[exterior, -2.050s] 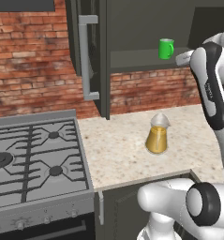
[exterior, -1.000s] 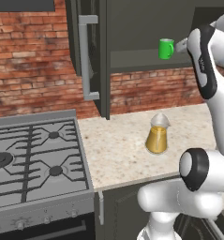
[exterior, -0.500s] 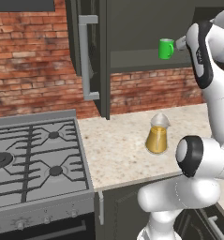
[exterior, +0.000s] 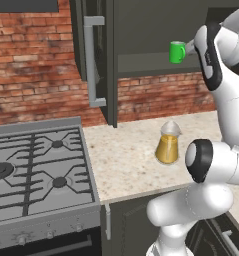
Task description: There is a tray on the dining counter. Grab the cup, mug, and pitcher and place them on the tray. The pitcher may be placed next to the tray if it cannot fit the tray.
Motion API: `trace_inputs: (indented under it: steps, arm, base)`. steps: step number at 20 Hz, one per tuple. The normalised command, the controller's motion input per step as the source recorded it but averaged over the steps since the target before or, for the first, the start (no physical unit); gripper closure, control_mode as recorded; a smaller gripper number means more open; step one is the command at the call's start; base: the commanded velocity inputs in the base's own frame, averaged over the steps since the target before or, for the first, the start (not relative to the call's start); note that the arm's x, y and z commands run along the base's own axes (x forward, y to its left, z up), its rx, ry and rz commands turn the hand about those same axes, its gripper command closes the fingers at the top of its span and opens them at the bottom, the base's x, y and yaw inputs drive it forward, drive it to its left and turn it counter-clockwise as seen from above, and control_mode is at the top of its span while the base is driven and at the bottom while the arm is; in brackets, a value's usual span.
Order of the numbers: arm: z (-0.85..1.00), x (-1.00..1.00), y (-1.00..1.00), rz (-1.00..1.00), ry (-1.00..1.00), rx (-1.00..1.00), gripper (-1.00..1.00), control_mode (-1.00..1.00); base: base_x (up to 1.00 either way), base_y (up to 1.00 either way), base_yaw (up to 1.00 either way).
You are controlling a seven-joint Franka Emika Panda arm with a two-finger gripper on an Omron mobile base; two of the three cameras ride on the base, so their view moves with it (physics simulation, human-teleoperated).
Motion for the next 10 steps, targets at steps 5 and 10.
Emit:
trace_inputs:
  steps: [5,10]
  arm:
    - [-0.13,0.08,0.00,0.00,0.00,0.00,-1.00,-1.00]
    - [0.00,0.12,0.00,0.00,0.00,0.00,-1.00,-1.00]
  base:
    - [0.00,0.00,0.00]
    - [0.00,0.00,0.00]
